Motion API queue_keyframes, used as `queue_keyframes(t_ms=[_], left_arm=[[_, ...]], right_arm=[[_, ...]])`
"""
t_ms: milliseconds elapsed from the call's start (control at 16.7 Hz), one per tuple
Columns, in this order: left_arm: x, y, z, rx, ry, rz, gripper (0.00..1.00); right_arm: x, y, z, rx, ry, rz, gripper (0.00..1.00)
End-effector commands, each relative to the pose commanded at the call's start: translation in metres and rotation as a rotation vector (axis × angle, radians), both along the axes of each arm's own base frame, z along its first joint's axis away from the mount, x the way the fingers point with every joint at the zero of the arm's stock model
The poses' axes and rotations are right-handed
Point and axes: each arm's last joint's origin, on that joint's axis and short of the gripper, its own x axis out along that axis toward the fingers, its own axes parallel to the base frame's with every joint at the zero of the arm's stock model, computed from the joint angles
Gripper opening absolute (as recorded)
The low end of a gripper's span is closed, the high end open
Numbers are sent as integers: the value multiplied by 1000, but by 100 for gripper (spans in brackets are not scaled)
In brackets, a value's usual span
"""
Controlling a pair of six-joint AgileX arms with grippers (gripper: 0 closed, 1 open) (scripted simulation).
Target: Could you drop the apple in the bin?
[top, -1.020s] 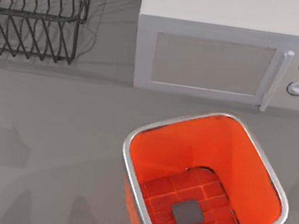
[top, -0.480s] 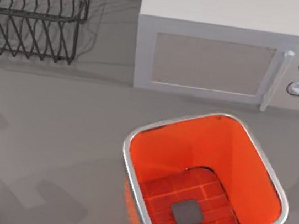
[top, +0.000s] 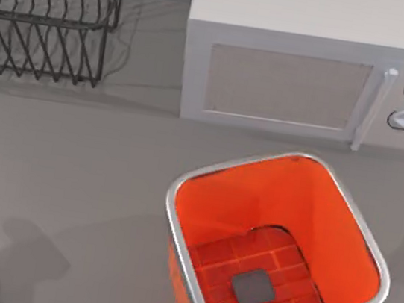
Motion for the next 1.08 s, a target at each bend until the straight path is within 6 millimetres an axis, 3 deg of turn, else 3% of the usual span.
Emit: queue_keyframes(t_ms=[300, 780, 1080], left_arm=[[2, -1, -4, 0, 2, -1, 100], [28, -8, -57, 2, -6, 0, 100], [29, -10, -63, 0, 0, 0, 100]], right_arm=[[0, 0, 0, 0, 0, 0, 100], [0, 0, 0, 0, 0, 0, 100], [0, 0, 0, 0, 0, 0, 100]])
